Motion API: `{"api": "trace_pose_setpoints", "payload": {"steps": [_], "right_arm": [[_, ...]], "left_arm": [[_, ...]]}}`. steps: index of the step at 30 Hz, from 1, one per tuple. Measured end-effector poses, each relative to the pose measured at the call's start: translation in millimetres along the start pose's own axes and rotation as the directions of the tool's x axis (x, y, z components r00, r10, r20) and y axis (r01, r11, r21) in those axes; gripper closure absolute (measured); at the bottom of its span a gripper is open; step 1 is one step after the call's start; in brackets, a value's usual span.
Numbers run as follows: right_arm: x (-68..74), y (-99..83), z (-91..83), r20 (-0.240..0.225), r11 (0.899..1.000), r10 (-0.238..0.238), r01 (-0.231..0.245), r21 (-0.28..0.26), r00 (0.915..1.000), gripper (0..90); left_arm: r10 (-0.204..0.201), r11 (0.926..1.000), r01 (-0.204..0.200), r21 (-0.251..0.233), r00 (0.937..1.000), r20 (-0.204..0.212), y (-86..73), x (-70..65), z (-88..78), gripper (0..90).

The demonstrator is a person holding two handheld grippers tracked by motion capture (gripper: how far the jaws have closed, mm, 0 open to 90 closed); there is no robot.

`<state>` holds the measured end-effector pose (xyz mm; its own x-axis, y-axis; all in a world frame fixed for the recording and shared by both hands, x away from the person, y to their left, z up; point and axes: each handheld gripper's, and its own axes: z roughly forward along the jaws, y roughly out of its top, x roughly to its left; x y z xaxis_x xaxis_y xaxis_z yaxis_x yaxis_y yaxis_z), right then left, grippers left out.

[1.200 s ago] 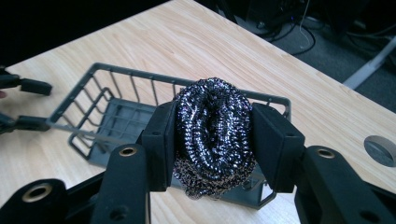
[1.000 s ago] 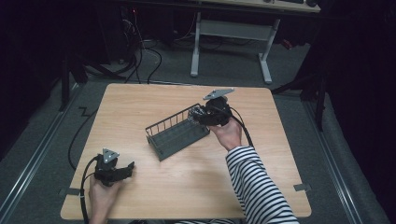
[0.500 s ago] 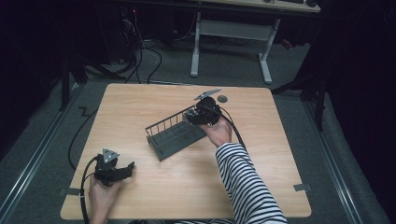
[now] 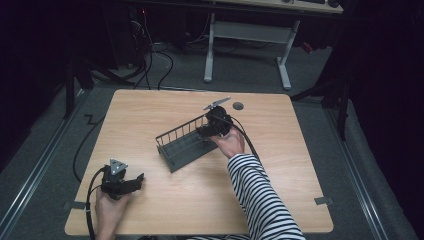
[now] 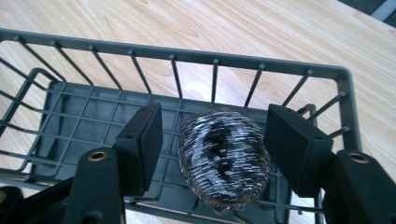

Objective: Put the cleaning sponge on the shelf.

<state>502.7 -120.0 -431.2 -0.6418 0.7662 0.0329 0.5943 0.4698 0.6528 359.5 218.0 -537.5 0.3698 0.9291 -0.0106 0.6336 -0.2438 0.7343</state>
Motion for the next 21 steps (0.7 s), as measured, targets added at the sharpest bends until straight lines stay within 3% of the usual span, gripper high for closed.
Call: {"api": "trace_pose_setpoints", "payload": {"steps": [3,10,21], "right_arm": [[-1.6,-0.9,-4.5,-0.005,0.999,-0.013,0.013,-0.030,0.9999,35.2],[-6.5,-3.0,-28.8,-0.015,0.996,0.011,-0.012,-0.093,0.9998,35.6],[-16.9,-15.3,-69.6,-0.027,0.983,0.025,-0.029,-0.183,0.9993,36.8]], "left_arm": [[0.000,1.0000,0.000,0.000,1.0000,0.000,0.0,0.0,0.0,20.8],[0.000,1.0000,0.000,0.000,1.0000,0.000,0.0,0.0,0.0,20.8],[0.000,1.0000,0.000,-0.001,1.0000,0.000,0.0,0.0,0.1,20.7]]}}
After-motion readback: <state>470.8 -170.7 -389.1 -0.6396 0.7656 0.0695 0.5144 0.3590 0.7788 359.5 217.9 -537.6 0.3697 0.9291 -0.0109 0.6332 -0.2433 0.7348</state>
